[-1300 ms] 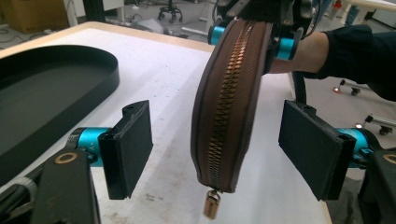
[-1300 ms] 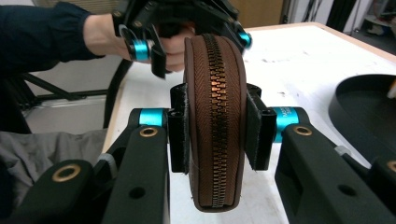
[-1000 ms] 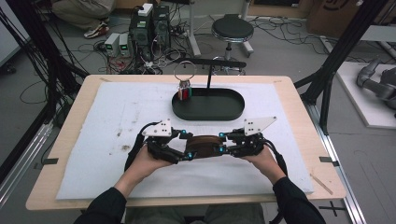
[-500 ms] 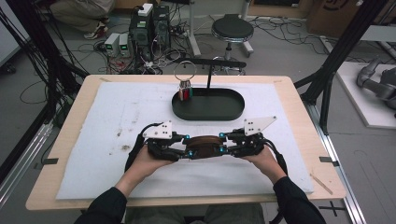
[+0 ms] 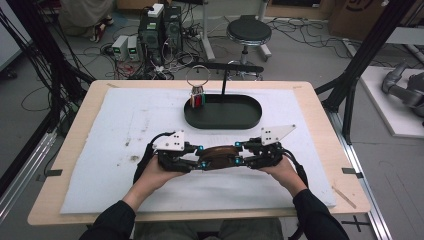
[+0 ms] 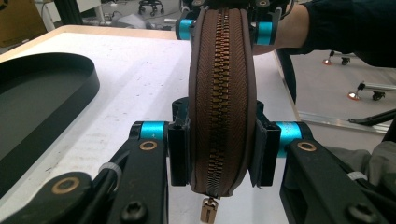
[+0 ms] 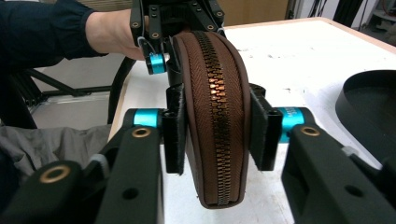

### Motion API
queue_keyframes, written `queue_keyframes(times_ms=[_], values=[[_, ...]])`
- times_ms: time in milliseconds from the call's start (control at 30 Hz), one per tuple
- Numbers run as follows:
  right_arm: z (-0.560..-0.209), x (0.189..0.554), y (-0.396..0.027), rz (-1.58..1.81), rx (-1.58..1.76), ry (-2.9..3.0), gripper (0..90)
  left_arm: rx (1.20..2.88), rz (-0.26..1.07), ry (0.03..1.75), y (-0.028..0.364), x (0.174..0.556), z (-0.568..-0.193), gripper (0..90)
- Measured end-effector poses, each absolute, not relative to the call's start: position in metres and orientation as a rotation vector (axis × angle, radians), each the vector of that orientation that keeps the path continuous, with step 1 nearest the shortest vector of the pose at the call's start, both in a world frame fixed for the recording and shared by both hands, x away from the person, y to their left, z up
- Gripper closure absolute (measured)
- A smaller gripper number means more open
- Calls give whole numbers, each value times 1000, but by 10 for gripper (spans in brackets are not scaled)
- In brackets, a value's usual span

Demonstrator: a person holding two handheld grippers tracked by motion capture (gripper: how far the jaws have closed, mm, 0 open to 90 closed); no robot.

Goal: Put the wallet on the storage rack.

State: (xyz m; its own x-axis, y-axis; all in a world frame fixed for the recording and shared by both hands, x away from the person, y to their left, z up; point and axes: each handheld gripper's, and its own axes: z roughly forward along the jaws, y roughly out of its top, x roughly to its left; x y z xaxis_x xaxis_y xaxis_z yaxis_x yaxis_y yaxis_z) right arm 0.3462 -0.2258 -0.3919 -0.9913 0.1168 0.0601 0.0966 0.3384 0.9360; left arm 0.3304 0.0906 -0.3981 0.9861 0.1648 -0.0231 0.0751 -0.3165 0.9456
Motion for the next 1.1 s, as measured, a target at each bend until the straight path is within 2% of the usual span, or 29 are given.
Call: queue_keyframes(times_ms=[233, 300, 367, 400, 533, 733, 1100], values=[[-391, 346, -227, 1800, 183, 2551, 674, 1883, 87, 183, 91, 330, -397, 639], [-390, 346, -227, 1805, 183, 2547, 679, 1868, 95, 208, 92, 330, -396, 588], [-391, 347, -228, 1784, 208, 2546, 680, 1850, 119, 231, 95, 330, -393, 450], [-391, 347, -228, 1784, 208, 2546, 680, 1844, 130, 251, 97, 330, -392, 450], [-389, 351, -234, 1781, 263, 2510, 681, 1831, 164, 296, 109, 330, -388, 354], [-388, 361, -241, 1748, 356, 2463, 682, 1785, 249, 377, 138, 320, -385, 317], [-386, 383, -249, 1693, 545, 2348, 685, 1764, 298, 456, 171, 307, -393, 306]])
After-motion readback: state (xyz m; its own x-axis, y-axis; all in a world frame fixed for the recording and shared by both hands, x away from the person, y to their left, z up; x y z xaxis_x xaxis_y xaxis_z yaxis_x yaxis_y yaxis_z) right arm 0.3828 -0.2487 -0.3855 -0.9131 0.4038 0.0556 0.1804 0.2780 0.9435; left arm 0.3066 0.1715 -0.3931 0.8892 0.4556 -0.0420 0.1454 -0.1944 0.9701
